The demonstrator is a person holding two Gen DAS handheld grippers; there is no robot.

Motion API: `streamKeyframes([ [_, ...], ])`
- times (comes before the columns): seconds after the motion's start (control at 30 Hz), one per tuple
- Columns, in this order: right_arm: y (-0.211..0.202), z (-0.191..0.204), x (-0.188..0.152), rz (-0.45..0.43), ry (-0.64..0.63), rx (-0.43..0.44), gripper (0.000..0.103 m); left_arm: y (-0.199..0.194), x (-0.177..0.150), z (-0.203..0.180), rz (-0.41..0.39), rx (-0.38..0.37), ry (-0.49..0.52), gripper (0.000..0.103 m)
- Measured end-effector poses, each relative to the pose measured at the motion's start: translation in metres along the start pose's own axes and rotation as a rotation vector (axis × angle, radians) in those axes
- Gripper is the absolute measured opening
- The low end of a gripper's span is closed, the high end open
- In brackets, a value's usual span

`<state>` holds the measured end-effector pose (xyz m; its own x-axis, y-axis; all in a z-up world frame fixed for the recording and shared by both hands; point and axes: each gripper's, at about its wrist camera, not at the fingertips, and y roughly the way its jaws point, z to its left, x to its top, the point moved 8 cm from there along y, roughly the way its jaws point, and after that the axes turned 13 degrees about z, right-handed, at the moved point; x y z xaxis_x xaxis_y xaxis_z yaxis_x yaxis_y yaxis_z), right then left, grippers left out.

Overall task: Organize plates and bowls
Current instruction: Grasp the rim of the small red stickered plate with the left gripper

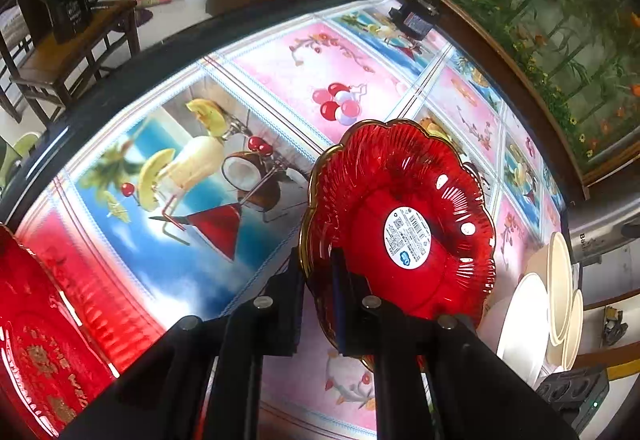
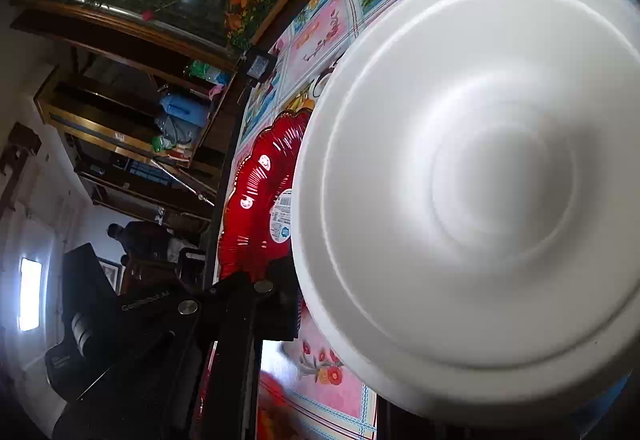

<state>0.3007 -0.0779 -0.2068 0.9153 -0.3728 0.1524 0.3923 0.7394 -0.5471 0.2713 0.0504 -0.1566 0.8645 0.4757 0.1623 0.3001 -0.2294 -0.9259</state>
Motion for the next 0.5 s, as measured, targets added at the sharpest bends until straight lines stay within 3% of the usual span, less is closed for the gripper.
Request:
streamKeyframes([
  [0.5,-0.013,0.018,-0.013,0.006,-0.067,0.009,0.013,-0.041,-0.023,0.008,-0.058,-0.055,0.002,0.009],
])
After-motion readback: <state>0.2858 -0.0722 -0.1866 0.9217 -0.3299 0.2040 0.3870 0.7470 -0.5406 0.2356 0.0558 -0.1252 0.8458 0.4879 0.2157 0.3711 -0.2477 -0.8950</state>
